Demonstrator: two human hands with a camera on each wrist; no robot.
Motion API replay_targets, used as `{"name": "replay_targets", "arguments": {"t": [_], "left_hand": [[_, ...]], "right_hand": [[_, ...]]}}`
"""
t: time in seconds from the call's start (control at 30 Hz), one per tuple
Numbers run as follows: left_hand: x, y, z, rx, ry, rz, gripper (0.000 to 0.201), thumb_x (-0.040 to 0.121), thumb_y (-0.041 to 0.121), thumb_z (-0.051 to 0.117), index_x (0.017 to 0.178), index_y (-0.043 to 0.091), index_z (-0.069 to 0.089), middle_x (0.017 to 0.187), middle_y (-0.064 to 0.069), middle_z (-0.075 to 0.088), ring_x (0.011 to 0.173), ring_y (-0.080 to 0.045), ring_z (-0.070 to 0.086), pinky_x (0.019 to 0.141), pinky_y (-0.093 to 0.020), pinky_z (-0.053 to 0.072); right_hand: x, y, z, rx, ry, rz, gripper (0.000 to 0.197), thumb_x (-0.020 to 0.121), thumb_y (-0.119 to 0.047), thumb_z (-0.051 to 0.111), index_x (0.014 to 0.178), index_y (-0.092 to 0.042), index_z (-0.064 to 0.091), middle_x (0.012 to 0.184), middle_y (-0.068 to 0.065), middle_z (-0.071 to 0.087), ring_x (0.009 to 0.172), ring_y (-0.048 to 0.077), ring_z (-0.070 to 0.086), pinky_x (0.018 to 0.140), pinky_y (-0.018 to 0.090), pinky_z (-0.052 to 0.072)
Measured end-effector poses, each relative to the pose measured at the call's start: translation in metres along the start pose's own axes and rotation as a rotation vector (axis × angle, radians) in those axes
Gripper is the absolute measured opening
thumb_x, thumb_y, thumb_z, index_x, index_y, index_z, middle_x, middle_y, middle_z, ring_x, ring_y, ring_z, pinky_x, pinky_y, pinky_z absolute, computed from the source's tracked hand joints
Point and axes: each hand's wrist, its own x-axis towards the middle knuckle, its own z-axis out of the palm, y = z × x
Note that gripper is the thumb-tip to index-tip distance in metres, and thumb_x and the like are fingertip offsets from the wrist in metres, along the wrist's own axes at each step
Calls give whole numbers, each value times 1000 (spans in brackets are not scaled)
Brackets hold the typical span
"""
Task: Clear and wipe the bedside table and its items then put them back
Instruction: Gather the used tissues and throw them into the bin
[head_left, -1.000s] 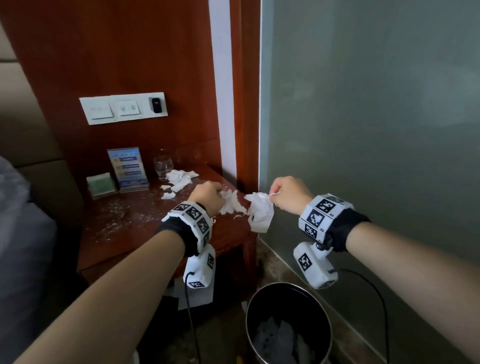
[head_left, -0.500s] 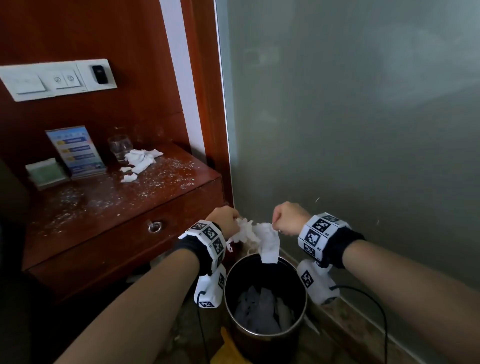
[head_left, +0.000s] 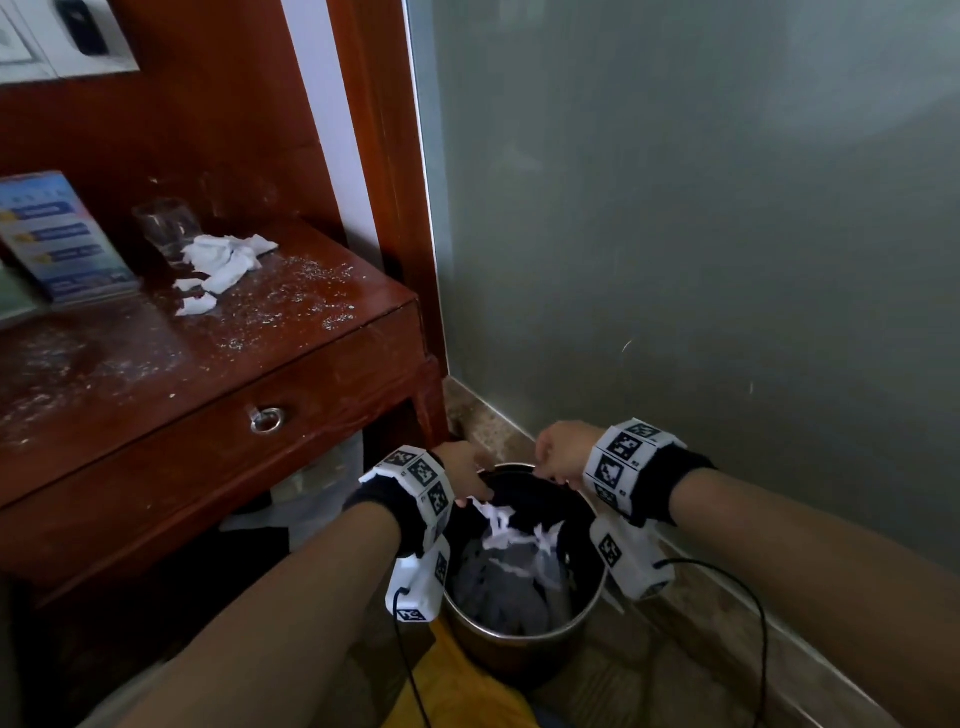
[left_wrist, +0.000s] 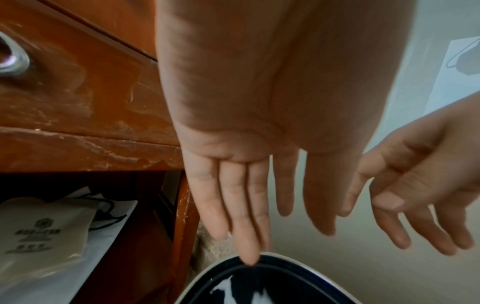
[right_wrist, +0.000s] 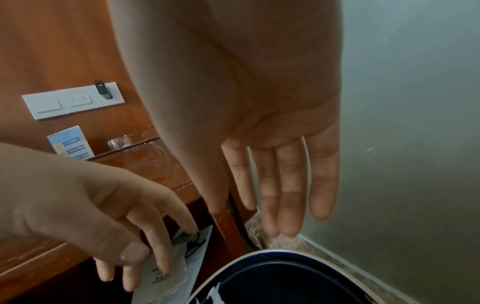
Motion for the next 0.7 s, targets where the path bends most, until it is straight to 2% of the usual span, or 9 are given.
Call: {"name": "replay_targets", "arguments": {"t": [0.07, 0.13, 0.3, 0.37, 0.43, 0.53, 0.63, 0.7], "left_hand": [[-2, -3, -9, 0, 75, -6, 41, 87, 23, 62, 126, 13, 55, 119, -8, 64, 95, -22, 65, 75, -23, 51], [-8, -9, -24, -6, 150, -9, 36, 89, 22, 60, 124, 11, 58, 121, -9, 63, 106, -25, 62, 85, -27, 47], [-37, -31, -91, -30, 285, -49, 30, 89, 25, 60, 113, 9, 64, 114, -8, 67, 101, -25, 64, 89, -28, 47], [-53, -43, -127, -50, 320, -69, 27, 89, 23, 59, 111, 8, 65, 111, -10, 68, 100, -25, 64, 90, -31, 49], [-68, -56, -164, -61, 366, -88, 29, 90, 22, 58, 112, 6, 66, 111, -13, 67, 103, -27, 63, 92, -33, 49], [-88, -80, -213, -72, 459, -131, 28, 91, 24, 55, 114, 9, 65, 114, -11, 66, 105, -28, 62, 93, -33, 49], [-104, -115, -252, -57, 514, -196, 28, 94, 24, 51, 112, 7, 64, 115, -11, 65, 104, -26, 59, 87, -30, 45], [-115, -141, -271, -95, 524, -251, 32, 95, 25, 50, 113, 3, 64, 114, -14, 64, 100, -26, 60, 90, -33, 48]], "right_hand": [[8, 0, -6, 13, 89, 22, 30, 91, -22, 55, 111, -1, 65, 111, 14, 67, 91, 27, 65, 82, 31, 51], [14, -6, -17, 73, 146, 37, 30, 90, -24, 57, 107, 0, 66, 107, 16, 69, 84, 25, 63, 83, 31, 52], [20, -51, -74, 80, 193, -54, 32, 91, -27, 58, 105, 0, 66, 104, 17, 69, 79, 23, 58, 80, 31, 51], [21, -78, -106, 110, 224, -105, 23, 89, -27, 61, 95, -5, 67, 94, 15, 69, 70, 22, 57, 69, 27, 50], [22, -109, -138, 127, 249, -155, 16, 88, -27, 61, 89, -11, 65, 85, 9, 65, 63, 18, 56, 56, 20, 42], [29, -156, -183, 143, 275, -220, 22, 90, -26, 59, 96, -7, 67, 81, 6, 64, 56, 13, 54, 49, 19, 39], [39, -201, -214, 148, 299, -284, 26, 90, -26, 59, 101, -5, 68, 84, 8, 66, 68, 19, 59, 55, 21, 42], [49, -228, -226, 124, 298, -325, 27, 91, -27, 58, 102, -4, 68, 85, 8, 66, 76, 21, 60, 57, 21, 43]]}}
